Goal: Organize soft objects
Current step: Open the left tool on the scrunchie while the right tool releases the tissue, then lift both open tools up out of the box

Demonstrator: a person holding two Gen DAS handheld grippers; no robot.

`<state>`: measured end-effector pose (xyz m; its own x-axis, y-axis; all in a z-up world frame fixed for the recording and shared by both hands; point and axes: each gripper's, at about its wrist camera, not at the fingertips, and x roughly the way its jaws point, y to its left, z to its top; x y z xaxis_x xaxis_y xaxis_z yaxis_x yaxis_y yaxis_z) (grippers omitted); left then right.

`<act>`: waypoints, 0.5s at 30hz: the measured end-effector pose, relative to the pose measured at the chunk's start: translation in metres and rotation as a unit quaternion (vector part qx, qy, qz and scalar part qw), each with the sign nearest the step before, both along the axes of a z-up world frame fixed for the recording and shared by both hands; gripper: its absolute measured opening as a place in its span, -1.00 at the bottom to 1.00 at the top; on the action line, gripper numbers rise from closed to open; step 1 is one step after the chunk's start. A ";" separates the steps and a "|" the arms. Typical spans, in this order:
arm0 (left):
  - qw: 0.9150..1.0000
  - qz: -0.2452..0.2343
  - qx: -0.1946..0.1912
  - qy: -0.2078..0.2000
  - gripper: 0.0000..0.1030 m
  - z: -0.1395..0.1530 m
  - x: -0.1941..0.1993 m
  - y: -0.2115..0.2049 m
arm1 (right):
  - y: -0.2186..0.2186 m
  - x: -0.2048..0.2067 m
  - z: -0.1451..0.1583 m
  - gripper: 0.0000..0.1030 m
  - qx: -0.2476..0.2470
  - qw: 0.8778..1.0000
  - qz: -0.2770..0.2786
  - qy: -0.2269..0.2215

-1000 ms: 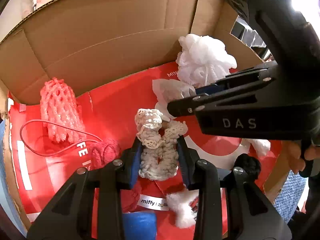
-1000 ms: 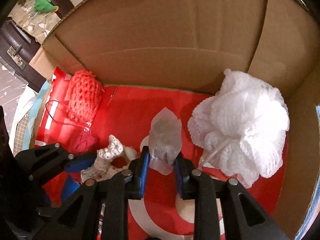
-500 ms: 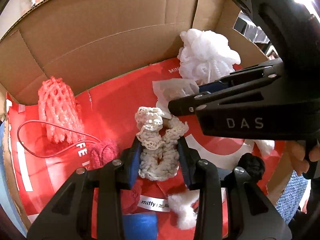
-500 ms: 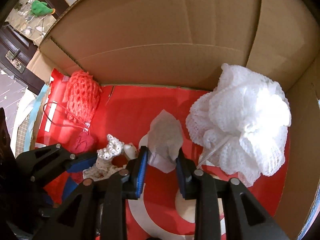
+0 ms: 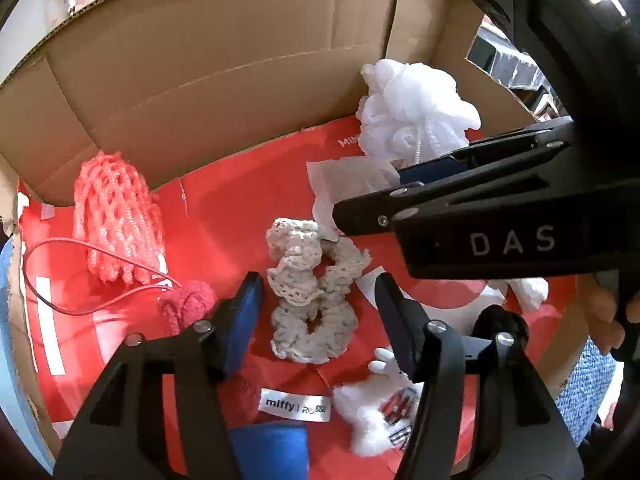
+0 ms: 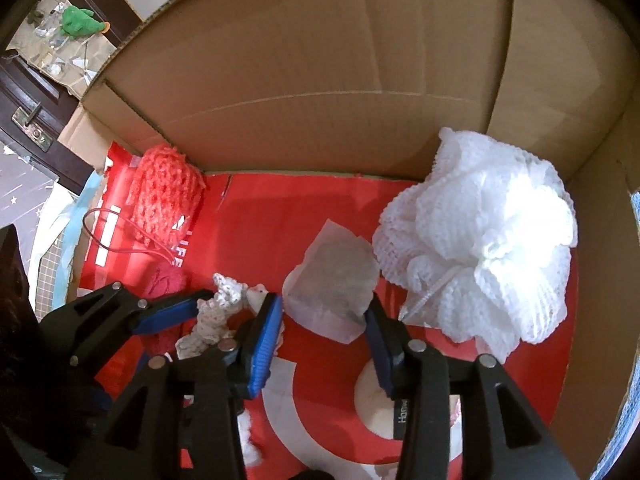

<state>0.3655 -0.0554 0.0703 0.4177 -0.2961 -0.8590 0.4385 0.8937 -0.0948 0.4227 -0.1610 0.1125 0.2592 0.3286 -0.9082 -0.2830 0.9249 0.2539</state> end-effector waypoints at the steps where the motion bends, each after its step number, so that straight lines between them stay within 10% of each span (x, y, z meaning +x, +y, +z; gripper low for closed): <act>1: 1.000 0.000 -0.001 -0.001 0.12 0.001 -0.001 0.000 | 0.000 -0.001 0.002 -0.05 0.001 1.000 -0.001 0.000; 15: 0.998 0.030 -0.040 -0.030 0.48 0.034 -0.044 0.018 | -0.018 -0.032 0.037 0.37 0.017 0.999 -0.016 -0.031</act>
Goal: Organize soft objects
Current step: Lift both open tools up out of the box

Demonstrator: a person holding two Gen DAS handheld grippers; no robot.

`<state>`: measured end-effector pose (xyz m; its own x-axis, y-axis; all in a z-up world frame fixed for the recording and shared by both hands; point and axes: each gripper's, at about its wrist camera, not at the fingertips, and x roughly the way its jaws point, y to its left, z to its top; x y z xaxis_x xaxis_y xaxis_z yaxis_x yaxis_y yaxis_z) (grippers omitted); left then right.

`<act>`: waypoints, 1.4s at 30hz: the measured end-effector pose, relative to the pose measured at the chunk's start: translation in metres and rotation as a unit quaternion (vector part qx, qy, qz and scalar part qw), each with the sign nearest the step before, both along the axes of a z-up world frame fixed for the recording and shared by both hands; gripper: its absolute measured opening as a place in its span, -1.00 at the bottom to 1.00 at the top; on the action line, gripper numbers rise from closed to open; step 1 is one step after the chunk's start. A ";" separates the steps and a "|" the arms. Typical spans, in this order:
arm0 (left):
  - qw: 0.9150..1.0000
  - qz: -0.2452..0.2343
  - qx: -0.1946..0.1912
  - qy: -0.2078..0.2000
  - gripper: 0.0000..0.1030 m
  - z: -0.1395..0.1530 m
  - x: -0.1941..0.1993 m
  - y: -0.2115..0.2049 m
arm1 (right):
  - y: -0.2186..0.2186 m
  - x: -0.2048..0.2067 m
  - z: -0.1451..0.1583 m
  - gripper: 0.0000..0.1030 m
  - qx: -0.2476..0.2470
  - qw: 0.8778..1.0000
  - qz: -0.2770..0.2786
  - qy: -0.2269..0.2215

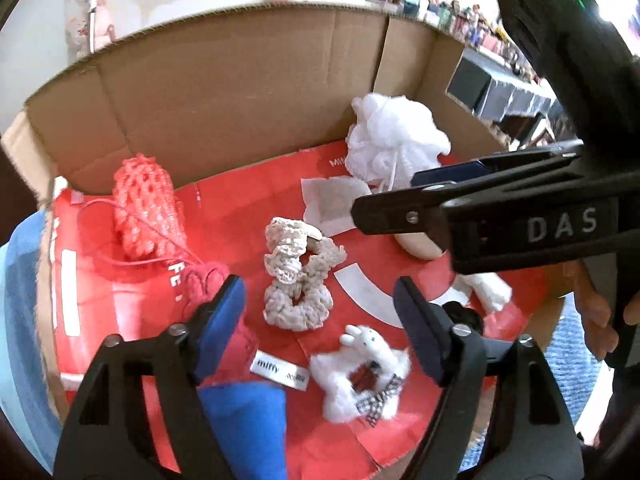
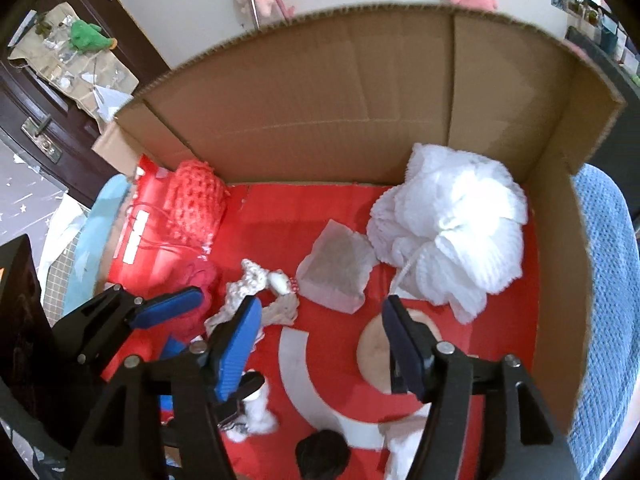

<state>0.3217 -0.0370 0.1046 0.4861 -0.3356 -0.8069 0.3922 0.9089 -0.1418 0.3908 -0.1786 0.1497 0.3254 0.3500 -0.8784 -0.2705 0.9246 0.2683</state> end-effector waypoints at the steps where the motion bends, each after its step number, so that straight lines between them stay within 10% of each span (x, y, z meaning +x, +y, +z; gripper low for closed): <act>1: 1.000 0.004 -0.007 -0.006 0.48 0.004 -0.005 0.003 | -0.002 -0.003 0.003 0.39 0.001 1.000 -0.001 -0.005; 16: 0.989 0.093 -0.005 -0.117 0.68 0.035 -0.074 0.034 | -0.013 -0.082 0.054 1.00 -0.047 0.985 -0.030 -0.166; 29: 0.963 0.178 -0.032 -0.199 0.93 0.015 -0.100 0.052 | -0.032 -0.145 0.023 1.00 -0.074 0.948 -0.096 -0.295; 42: 0.967 0.179 -0.008 -0.183 0.93 -0.018 -0.086 0.044 | -0.029 -0.155 -0.010 1.00 -0.094 0.937 -0.095 -0.323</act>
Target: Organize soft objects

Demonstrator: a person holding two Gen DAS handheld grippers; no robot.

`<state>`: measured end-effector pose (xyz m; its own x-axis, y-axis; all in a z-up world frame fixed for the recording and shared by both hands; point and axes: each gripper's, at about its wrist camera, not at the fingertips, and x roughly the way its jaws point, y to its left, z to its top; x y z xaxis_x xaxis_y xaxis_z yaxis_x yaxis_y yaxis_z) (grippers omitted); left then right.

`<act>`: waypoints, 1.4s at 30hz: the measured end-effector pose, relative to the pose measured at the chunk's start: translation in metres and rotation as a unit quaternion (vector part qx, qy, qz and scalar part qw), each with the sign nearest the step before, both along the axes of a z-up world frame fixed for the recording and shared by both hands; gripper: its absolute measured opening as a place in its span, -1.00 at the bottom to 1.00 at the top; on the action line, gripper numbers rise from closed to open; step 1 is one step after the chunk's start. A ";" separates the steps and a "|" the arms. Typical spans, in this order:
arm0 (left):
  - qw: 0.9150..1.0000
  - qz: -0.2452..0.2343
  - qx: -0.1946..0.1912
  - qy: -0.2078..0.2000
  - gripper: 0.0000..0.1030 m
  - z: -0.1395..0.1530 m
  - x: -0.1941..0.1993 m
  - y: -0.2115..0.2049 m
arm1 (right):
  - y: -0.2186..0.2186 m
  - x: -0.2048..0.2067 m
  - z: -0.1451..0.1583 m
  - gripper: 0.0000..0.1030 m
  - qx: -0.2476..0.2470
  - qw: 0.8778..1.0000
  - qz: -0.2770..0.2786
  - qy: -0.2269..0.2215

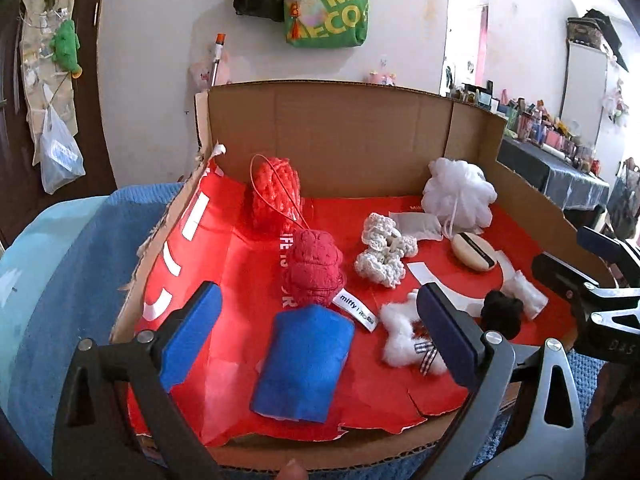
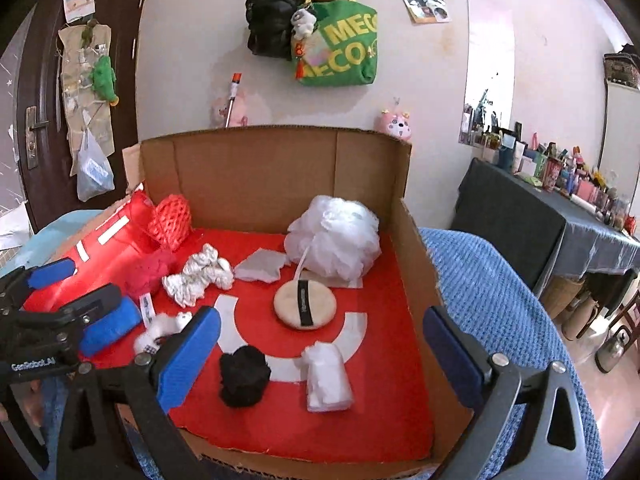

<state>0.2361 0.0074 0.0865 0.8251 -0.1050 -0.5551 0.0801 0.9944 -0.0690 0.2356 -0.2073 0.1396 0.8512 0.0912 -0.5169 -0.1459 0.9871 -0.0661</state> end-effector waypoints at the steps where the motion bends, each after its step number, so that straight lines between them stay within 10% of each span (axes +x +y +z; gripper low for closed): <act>1: 1.000 0.000 0.004 -0.001 0.93 -0.001 0.000 -0.001 | -0.001 0.000 -0.001 1.00 0.005 1.000 0.000 0.002; 42: 0.999 0.010 0.030 0.000 0.96 -0.006 -0.004 -0.003 | 0.011 0.007 -0.016 1.00 -0.013 1.000 0.002 0.024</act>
